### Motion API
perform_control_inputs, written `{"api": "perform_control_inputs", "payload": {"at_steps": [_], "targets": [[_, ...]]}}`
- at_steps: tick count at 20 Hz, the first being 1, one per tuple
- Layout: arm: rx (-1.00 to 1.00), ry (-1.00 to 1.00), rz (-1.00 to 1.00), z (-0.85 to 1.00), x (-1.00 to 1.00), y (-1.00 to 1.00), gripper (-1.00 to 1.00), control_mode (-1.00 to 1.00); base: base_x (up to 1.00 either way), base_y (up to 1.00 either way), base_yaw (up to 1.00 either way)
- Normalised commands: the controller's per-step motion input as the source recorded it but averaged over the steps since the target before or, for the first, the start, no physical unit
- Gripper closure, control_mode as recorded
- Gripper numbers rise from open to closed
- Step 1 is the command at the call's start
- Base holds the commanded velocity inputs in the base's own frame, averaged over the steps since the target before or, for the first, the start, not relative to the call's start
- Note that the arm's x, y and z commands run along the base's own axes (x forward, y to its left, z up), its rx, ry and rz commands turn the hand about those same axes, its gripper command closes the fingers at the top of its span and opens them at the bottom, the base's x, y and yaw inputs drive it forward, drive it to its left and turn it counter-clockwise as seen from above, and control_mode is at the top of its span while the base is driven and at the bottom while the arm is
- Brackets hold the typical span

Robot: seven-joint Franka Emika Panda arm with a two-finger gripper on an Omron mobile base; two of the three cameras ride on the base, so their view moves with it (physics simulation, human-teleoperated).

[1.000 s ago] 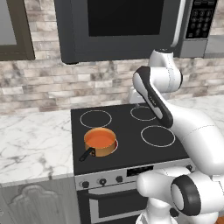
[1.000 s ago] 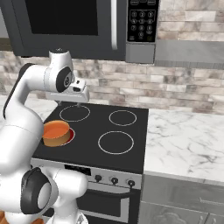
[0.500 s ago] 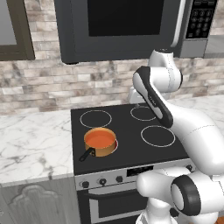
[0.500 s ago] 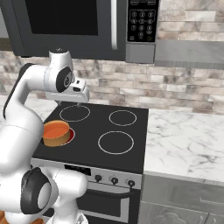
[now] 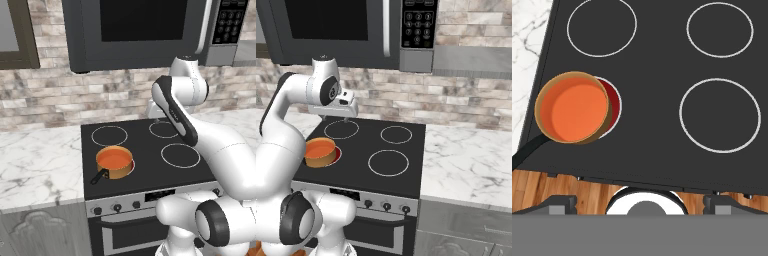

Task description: Wait until the marinara sauce is simmered to a deep red color and then turn off the stove.

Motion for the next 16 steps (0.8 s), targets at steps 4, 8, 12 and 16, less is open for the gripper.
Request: {"api": "perform_control_inputs", "payload": {"at_steps": [4,8,12,16], "targets": [[0.0,0.0,0.0,0.0,0.0,0.0,-1.0,-1.0,0.0,0.0,0.0],[0.0,0.0,0.0,0.0,0.0,0.0,-1.0,-1.0,0.0,0.0,0.0],[0.0,0.0,0.0,0.0,-0.03,0.0,-1.0,-1.0,0.0,0.0,0.0],[-0.01,-0.01,0.01,0.0,-0.26,0.12,-1.0,-1.0,0.0,0.0,0.0]]}}
